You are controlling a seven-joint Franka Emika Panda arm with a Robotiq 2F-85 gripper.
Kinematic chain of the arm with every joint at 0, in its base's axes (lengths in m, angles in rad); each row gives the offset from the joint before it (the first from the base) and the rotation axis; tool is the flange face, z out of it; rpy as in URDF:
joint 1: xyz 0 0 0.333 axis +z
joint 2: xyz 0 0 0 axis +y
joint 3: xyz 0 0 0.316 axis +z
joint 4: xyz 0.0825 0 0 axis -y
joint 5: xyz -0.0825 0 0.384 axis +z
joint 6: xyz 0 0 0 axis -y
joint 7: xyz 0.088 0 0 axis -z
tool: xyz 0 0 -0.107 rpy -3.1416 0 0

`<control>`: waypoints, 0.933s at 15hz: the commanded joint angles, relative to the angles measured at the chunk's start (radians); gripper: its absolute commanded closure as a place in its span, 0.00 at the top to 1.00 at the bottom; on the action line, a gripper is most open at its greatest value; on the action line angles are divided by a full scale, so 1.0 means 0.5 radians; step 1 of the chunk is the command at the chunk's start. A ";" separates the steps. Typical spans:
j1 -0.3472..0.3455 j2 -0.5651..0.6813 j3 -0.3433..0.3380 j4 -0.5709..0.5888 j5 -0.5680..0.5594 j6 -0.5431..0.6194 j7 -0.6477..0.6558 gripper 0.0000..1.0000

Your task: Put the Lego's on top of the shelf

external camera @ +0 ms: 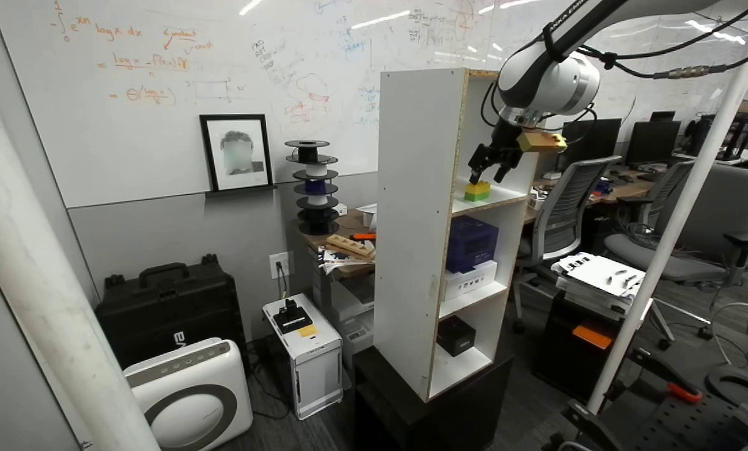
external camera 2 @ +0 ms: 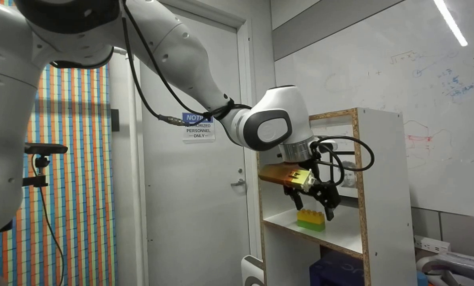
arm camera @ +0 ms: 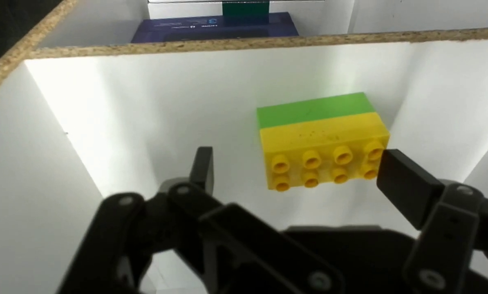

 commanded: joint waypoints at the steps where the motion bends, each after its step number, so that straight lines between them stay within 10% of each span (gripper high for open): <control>1: -0.046 0.032 0.060 0.064 0.012 -0.033 -0.009 1.00; 14: -0.091 -0.032 0.143 -0.014 0.189 -0.047 -0.078 1.00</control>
